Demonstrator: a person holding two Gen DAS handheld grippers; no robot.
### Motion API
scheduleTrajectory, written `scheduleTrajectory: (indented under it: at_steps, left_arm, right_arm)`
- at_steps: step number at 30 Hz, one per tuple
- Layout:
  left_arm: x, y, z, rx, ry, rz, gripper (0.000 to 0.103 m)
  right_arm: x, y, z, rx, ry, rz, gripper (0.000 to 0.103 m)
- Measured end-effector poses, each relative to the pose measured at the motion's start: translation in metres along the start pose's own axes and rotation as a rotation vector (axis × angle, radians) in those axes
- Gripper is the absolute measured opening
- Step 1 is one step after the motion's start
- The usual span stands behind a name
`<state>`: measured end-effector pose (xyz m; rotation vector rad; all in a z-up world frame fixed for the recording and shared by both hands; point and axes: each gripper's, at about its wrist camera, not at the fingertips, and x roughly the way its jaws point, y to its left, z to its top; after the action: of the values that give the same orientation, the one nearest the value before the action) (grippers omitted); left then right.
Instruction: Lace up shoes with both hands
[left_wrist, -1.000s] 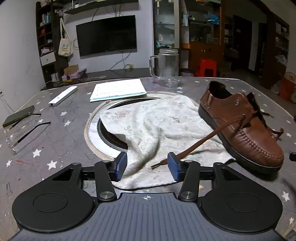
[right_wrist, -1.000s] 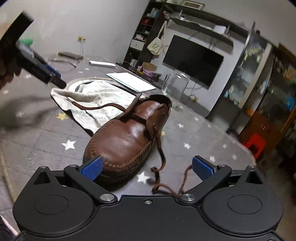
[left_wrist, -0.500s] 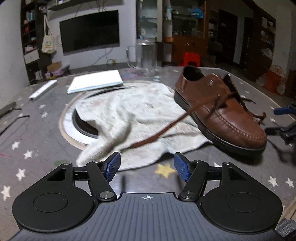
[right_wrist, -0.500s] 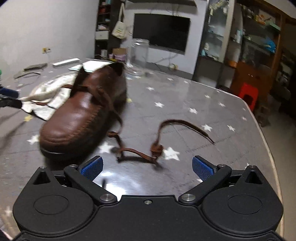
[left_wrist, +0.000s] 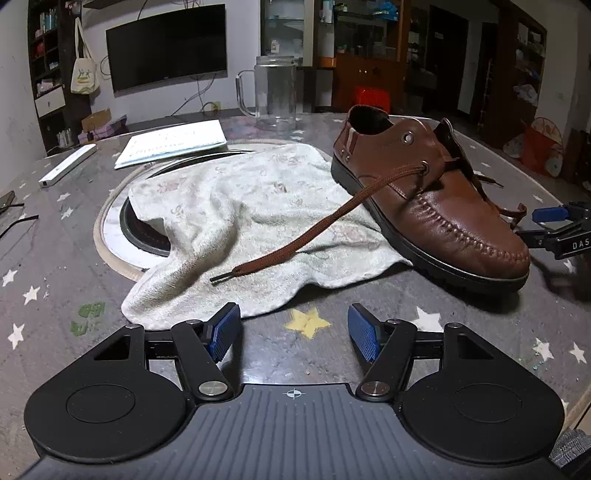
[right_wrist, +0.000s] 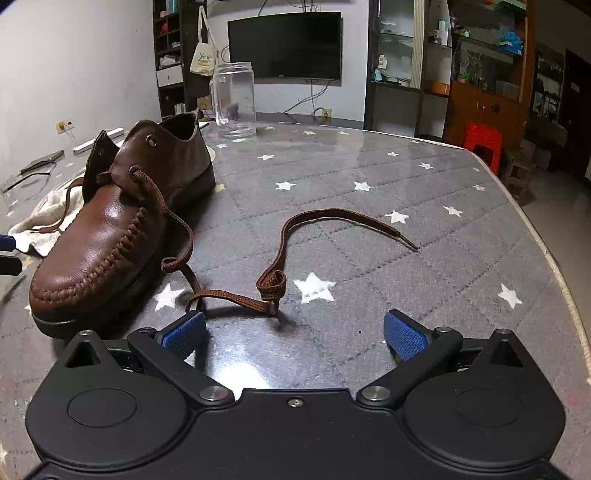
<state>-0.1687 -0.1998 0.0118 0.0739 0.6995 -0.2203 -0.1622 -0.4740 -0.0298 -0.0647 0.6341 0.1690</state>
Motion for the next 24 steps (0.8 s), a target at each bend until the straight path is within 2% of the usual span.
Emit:
scheduleTrajectory:
  at_steps: [3, 12, 24]
  left_arm:
    - [0.002, -0.002, -0.001, 0.003, 0.0, 0.0, 0.069]
    - [0.005, -0.006, -0.001, 0.016, 0.005, -0.003, 0.079]
    - [0.006, -0.005, -0.001, 0.019, 0.004, -0.001, 0.081]
  right_arm:
    - [-0.003, 0.003, 0.011, 0.003, 0.003, 0.001, 0.103]
    - [-0.006, 0.004, 0.007, 0.004, 0.003, 0.001, 0.103]
    - [0.002, 0.003, 0.012, 0.012, 0.002, 0.006, 0.103]
